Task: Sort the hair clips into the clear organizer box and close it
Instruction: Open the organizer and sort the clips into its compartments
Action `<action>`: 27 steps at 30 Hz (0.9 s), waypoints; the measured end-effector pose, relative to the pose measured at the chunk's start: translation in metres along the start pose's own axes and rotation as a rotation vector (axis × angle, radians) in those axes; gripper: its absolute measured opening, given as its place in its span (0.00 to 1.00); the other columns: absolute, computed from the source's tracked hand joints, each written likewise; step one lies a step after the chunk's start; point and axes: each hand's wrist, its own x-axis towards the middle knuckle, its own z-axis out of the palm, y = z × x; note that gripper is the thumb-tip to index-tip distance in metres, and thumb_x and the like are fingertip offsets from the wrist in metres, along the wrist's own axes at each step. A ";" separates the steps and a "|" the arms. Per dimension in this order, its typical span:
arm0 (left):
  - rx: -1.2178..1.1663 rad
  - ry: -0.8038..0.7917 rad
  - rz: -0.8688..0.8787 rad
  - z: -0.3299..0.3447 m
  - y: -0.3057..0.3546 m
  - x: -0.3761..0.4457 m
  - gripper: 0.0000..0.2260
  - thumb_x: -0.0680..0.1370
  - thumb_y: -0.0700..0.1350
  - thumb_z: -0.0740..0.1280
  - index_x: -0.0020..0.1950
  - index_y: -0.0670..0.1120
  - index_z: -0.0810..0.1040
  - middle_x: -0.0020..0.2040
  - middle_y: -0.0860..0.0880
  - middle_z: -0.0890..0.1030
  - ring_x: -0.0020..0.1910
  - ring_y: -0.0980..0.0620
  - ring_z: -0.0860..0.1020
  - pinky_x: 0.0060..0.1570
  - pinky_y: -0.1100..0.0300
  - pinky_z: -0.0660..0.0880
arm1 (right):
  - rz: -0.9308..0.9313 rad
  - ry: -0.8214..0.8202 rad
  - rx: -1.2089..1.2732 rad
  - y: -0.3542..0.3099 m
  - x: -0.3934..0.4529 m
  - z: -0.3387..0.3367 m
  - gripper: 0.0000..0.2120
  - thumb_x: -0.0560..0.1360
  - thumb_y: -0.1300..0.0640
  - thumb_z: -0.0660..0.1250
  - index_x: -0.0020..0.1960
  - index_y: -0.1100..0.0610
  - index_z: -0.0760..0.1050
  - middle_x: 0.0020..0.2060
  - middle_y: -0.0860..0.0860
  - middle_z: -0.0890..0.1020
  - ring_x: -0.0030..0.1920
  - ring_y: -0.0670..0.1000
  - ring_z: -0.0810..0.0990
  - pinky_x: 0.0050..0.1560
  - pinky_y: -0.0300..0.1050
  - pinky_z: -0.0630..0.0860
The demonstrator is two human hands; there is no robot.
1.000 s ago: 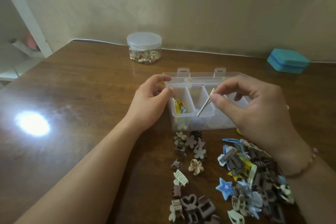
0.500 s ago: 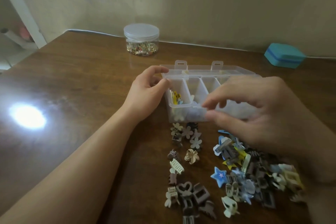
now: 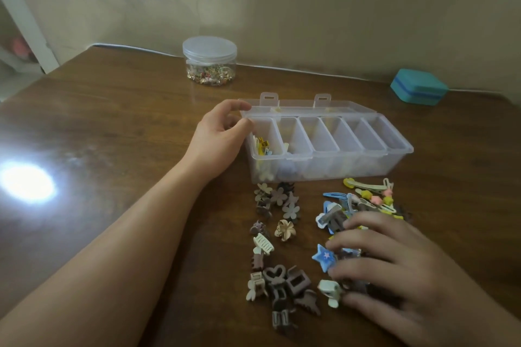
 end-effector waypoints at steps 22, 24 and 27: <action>-0.016 -0.010 -0.003 -0.001 0.000 -0.001 0.14 0.79 0.45 0.65 0.64 0.53 0.76 0.49 0.51 0.86 0.52 0.53 0.82 0.45 0.66 0.75 | 0.000 0.000 -0.126 0.008 0.028 0.003 0.12 0.72 0.43 0.67 0.55 0.39 0.75 0.49 0.34 0.79 0.55 0.45 0.74 0.54 0.49 0.69; -0.012 -0.011 0.001 -0.001 0.000 -0.001 0.15 0.79 0.45 0.65 0.65 0.53 0.76 0.48 0.51 0.86 0.52 0.54 0.82 0.40 0.73 0.74 | -0.014 0.038 -0.124 0.008 0.031 0.004 0.12 0.70 0.47 0.70 0.53 0.41 0.76 0.48 0.35 0.79 0.54 0.46 0.75 0.53 0.51 0.70; -0.008 -0.011 0.004 -0.001 0.002 -0.001 0.15 0.79 0.45 0.65 0.65 0.53 0.75 0.48 0.51 0.86 0.51 0.55 0.82 0.35 0.78 0.70 | 0.004 0.091 -0.076 0.010 0.037 0.001 0.13 0.68 0.53 0.73 0.51 0.43 0.77 0.44 0.37 0.79 0.52 0.46 0.76 0.51 0.51 0.73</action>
